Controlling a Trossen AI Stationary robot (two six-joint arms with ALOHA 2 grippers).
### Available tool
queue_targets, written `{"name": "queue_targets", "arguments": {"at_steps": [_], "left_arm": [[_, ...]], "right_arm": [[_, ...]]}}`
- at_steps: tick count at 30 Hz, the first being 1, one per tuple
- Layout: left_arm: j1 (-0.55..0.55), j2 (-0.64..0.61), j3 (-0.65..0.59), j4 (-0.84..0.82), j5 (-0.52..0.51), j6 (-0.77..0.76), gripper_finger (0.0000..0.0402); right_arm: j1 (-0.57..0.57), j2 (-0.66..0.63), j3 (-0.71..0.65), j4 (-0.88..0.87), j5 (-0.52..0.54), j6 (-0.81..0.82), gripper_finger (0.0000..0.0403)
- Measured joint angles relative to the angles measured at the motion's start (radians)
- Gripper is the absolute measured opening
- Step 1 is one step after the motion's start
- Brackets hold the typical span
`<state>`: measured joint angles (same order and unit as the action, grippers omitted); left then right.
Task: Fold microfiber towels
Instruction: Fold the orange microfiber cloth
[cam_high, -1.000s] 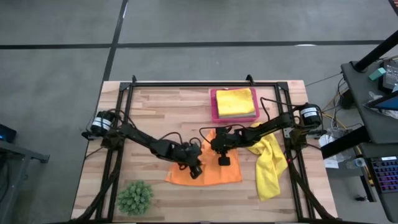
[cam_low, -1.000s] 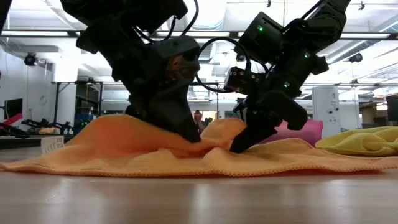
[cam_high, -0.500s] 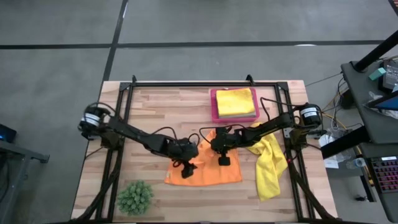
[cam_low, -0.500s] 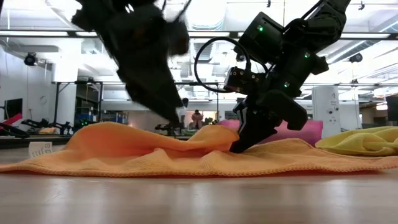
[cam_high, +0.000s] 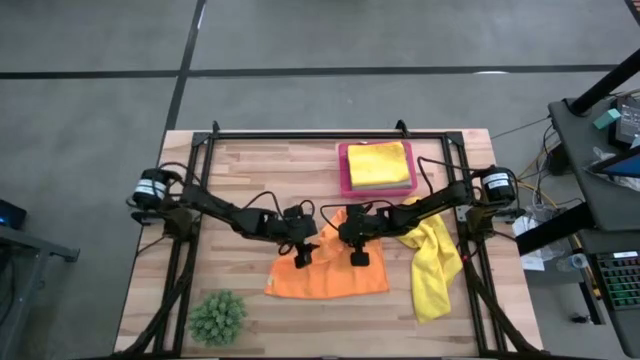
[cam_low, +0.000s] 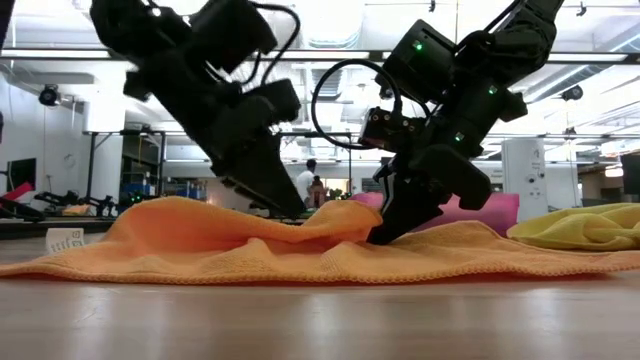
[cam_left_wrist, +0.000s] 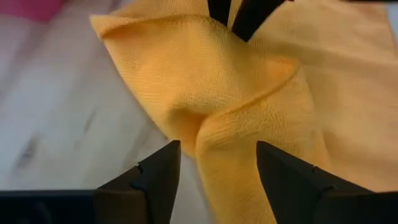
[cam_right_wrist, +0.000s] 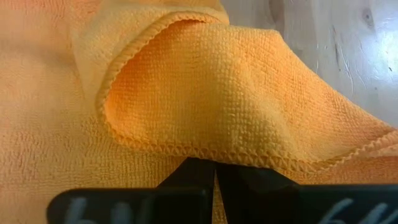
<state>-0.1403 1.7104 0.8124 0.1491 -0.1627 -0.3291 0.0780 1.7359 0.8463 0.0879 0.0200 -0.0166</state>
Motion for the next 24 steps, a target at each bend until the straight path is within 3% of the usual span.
{"name": "queue_targets", "arguments": {"at_steps": [6, 12, 18, 24], "left_arm": [[-0.014, 0.073, -0.006, 0.052, 0.023, -0.020, 0.0145], [-0.050, 0.062, 0.011, 0.035, 0.014, 0.027, 0.0017], [-0.056, -0.026, 0.010, -0.120, -0.024, -0.026, 0.0012], [-0.056, -0.124, 0.004, -0.291, -0.201, -0.053, 0.0002]], "right_arm": [[0.000, 0.000, 0.000, 0.000, 0.000, 0.003, 0.0009], [0.000, 0.000, 0.000, 0.000, 0.000, 0.009, 0.0009], [0.000, 0.000, 0.001, -0.015, 0.000, 0.029, 0.0009], [0.000, -0.002, 0.003, -0.060, 0.000, 0.045, 0.0009]]}}
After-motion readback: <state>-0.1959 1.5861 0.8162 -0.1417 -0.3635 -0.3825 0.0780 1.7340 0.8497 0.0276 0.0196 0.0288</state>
